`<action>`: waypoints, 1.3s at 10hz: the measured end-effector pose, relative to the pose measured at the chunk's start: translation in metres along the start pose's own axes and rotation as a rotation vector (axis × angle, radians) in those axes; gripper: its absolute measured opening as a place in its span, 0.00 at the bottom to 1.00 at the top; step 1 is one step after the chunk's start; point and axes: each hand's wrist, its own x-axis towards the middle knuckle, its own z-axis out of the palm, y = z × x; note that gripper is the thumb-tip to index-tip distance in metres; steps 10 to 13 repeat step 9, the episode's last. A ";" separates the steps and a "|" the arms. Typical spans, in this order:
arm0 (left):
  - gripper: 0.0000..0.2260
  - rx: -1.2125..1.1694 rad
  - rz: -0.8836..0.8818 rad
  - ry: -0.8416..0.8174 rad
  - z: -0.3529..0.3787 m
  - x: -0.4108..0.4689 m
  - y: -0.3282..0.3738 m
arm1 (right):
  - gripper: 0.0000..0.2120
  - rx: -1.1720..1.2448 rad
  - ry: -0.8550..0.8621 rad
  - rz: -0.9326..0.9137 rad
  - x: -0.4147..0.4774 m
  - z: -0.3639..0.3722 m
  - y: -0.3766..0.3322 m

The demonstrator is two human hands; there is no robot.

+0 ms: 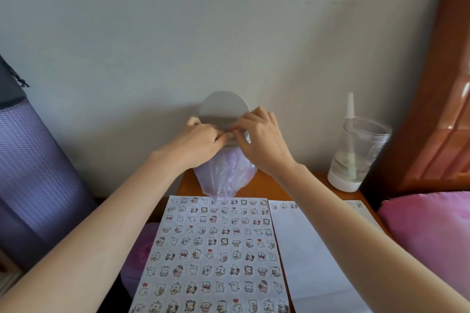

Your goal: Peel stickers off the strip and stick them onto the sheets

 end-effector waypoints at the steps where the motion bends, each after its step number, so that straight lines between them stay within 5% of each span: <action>1: 0.15 -0.027 -0.054 0.006 -0.003 0.002 0.008 | 0.19 -0.133 -0.023 -0.010 -0.008 0.004 -0.005; 3: 0.16 -0.016 -0.064 0.114 0.006 0.005 0.007 | 0.21 -0.241 -0.255 -0.046 0.003 -0.001 -0.005; 4: 0.10 -0.264 -0.048 0.370 0.001 0.002 0.001 | 0.17 -0.213 -0.183 0.005 0.002 -0.001 -0.003; 5: 0.07 -0.353 -0.036 0.448 -0.013 -0.007 0.003 | 0.10 -0.205 -0.025 0.029 0.001 -0.006 -0.001; 7: 0.07 -0.454 -0.063 0.472 -0.028 -0.027 0.009 | 0.15 0.027 0.104 0.206 0.002 -0.044 -0.008; 9: 0.09 -0.650 -0.038 0.653 -0.076 -0.068 0.027 | 0.11 0.301 0.104 0.327 -0.019 -0.093 -0.009; 13: 0.09 -0.650 -0.038 0.653 -0.076 -0.068 0.027 | 0.11 0.301 0.104 0.327 -0.019 -0.093 -0.009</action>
